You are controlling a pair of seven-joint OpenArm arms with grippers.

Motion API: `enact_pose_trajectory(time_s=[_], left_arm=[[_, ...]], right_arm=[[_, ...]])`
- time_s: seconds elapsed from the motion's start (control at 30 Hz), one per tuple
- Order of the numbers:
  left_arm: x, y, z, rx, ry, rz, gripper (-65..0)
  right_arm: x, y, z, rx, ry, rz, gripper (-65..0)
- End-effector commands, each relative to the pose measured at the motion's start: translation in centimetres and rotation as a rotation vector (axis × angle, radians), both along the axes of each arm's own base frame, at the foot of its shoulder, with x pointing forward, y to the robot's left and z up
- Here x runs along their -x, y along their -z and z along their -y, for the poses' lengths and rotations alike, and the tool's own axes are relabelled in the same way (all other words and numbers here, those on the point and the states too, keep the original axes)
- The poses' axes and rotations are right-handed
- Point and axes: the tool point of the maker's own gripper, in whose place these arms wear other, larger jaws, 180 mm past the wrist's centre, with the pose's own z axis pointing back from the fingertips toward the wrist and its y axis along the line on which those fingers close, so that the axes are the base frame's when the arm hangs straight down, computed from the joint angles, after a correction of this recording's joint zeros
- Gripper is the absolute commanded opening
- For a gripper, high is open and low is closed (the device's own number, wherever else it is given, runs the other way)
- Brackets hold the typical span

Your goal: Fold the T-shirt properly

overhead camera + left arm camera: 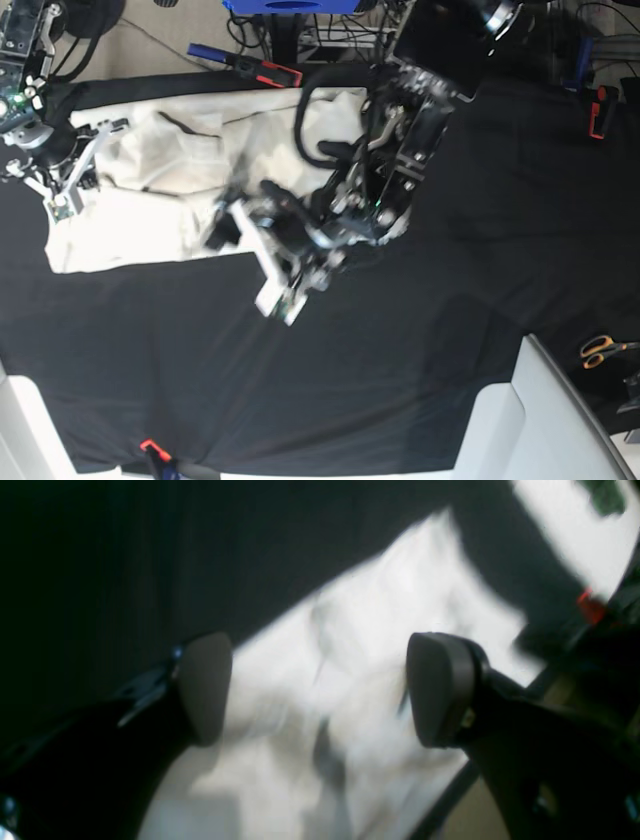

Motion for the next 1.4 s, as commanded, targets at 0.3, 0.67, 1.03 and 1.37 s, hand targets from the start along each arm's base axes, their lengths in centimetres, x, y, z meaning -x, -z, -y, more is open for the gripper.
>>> enact_pose_trajectory(time_s=[0.3, 0.67, 1.03, 1.37], left_arm=[[1.2, 3.4, -1.7, -0.046, -0.009, -0.079, -65.0], [4.7, 3.3, 3.4, -0.026, 0.135, -0.097, -65.0], [1.7, 2.9, -3.1, -0.061, -0.118, -0.090, -65.0], [2.7, 3.0, -27.5, -0.337, -0.536, -0.067, -65.0]], right_arm=[[-1.1, -0.8, 0.1, -0.006, -0.002, 0.041, -63.9], [-0.9, -0.7, 0.1, -0.005, -0.001, 0.036, -63.9], [0.4, -1.3, -3.0, -0.053, -0.069, 0.042, -63.6], [2.2, -2.2, -15.8, -0.225, -0.285, 0.011, -63.5]])
